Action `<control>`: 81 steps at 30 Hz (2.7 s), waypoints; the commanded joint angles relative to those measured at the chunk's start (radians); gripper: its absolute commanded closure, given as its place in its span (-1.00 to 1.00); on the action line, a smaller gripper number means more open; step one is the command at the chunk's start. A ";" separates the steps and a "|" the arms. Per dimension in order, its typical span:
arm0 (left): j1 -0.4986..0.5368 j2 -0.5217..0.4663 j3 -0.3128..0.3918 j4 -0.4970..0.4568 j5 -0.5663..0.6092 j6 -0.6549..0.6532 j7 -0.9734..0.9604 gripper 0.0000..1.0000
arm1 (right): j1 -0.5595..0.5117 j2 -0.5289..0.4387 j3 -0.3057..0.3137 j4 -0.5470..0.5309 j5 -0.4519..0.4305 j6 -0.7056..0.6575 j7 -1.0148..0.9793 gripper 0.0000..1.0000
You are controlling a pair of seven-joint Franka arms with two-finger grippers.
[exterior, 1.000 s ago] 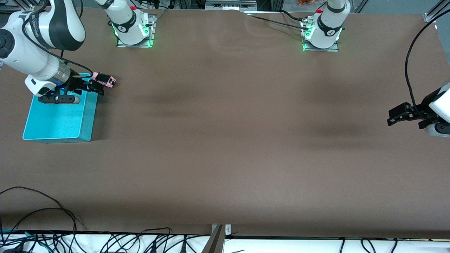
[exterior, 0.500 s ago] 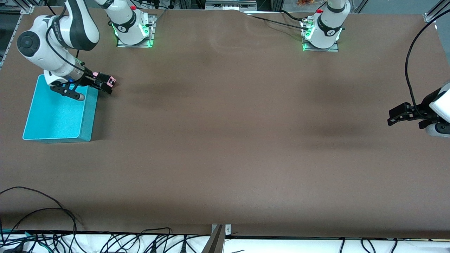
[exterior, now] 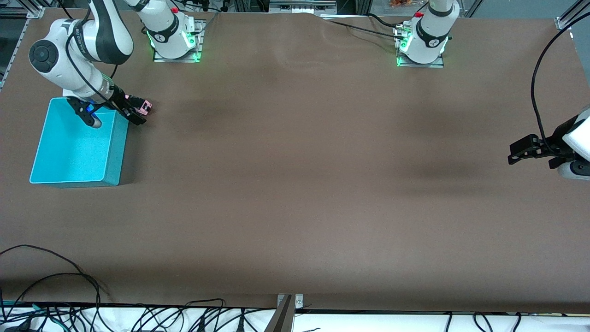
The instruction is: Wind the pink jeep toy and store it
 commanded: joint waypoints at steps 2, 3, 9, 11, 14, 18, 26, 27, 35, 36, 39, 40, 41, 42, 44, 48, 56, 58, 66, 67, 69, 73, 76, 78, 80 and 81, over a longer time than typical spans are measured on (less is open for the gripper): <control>0.007 -0.026 -0.001 -0.026 -0.011 -0.003 0.013 -1.00 | -0.032 -0.057 0.006 -0.085 -0.001 0.019 0.163 -1.00; 0.007 -0.026 -0.001 -0.026 -0.011 -0.003 0.013 -1.00 | -0.039 -0.063 0.006 -0.095 -0.004 0.022 0.164 -1.00; 0.007 -0.026 -0.001 -0.026 -0.011 -0.004 0.013 -1.00 | -0.055 -0.072 0.005 -0.168 -0.012 0.080 0.166 -1.00; 0.007 -0.026 -0.001 -0.026 -0.011 -0.003 0.013 -1.00 | -0.068 -0.074 0.005 -0.194 -0.015 0.117 0.166 -1.00; 0.007 -0.026 -0.001 -0.026 -0.011 -0.004 0.013 -1.00 | -0.104 -0.074 0.005 -0.228 -0.027 0.172 0.166 -1.00; 0.007 -0.026 -0.001 -0.026 -0.011 -0.003 0.013 -1.00 | -0.113 -0.074 0.003 -0.260 -0.029 0.227 0.166 -1.00; 0.007 -0.026 -0.001 -0.026 -0.011 -0.004 0.013 -1.00 | -0.144 -0.074 0.002 -0.300 -0.029 0.266 0.167 -1.00; 0.007 -0.026 -0.001 -0.026 -0.011 -0.003 0.013 -1.00 | -0.151 -0.074 0.002 -0.302 -0.029 0.266 0.170 -1.00; 0.007 -0.026 -0.001 -0.026 -0.011 -0.004 0.013 -1.00 | -0.170 -0.072 0.002 -0.314 -0.029 0.273 0.175 -1.00; 0.007 -0.026 -0.001 -0.026 -0.011 -0.003 0.013 -1.00 | -0.171 -0.071 0.000 -0.314 -0.029 0.275 0.175 -1.00; 0.007 -0.026 -0.001 -0.026 -0.011 -0.003 0.013 -1.00 | -0.173 -0.060 0.000 -0.316 -0.029 0.293 0.183 -1.00; 0.007 -0.026 -0.001 -0.026 -0.011 -0.004 0.013 -1.00 | -0.173 -0.057 0.000 -0.317 -0.029 0.296 0.189 -1.00; 0.007 -0.026 -0.001 -0.026 -0.011 -0.004 0.013 -1.00 | -0.173 -0.054 0.000 -0.319 -0.029 0.299 0.195 -1.00; 0.007 -0.026 -0.001 -0.026 -0.011 -0.003 0.013 -1.00 | -0.176 -0.049 0.000 -0.319 -0.029 0.302 0.200 -1.00; 0.007 -0.026 -0.001 -0.026 -0.011 -0.004 0.013 -1.00 | -0.180 -0.032 0.000 -0.320 -0.029 0.319 0.203 -1.00; 0.007 -0.026 -0.001 -0.026 -0.011 -0.004 0.013 -1.00 | -0.205 0.037 0.000 -0.320 -0.029 0.411 0.203 -1.00; 0.007 -0.024 -0.001 -0.025 -0.011 -0.003 0.013 -1.00 | -0.211 0.097 -0.001 -0.320 -0.027 0.468 0.203 -1.00; 0.007 -0.024 -0.001 -0.025 -0.011 -0.003 0.013 -1.00 | -0.211 0.100 0.000 -0.322 -0.029 0.468 0.203 -1.00; 0.007 -0.024 -0.001 -0.025 -0.011 -0.004 0.013 -1.00 | -0.211 0.097 0.000 -0.331 -0.030 0.467 0.215 -1.00; 0.007 -0.024 -0.001 -0.025 -0.011 -0.003 0.013 -1.00 | -0.211 0.092 0.000 -0.331 -0.030 0.464 0.217 -1.00; 0.007 -0.024 -0.001 -0.025 -0.011 -0.004 0.013 -1.00 | -0.210 0.083 0.003 -0.329 -0.032 0.451 0.227 -1.00; 0.007 -0.024 -0.001 -0.025 -0.011 -0.004 0.013 -1.00 | -0.202 0.040 0.014 -0.317 -0.034 0.362 0.275 -1.00; 0.007 -0.024 -0.001 -0.025 -0.011 -0.003 0.013 -1.00 | -0.202 0.020 0.054 -0.316 -0.034 0.321 0.296 -1.00; 0.007 -0.024 -0.001 -0.025 -0.011 -0.003 0.013 -1.00 | -0.202 0.015 0.074 -0.314 -0.032 0.316 0.334 -1.00; 0.007 -0.024 -0.001 -0.025 -0.011 -0.003 0.013 -1.00 | -0.202 0.017 0.080 -0.311 -0.034 0.316 0.361 -1.00; 0.007 -0.024 -0.001 -0.025 -0.011 -0.003 0.013 -1.00 | -0.202 0.017 0.080 -0.313 -0.034 0.316 0.362 -1.00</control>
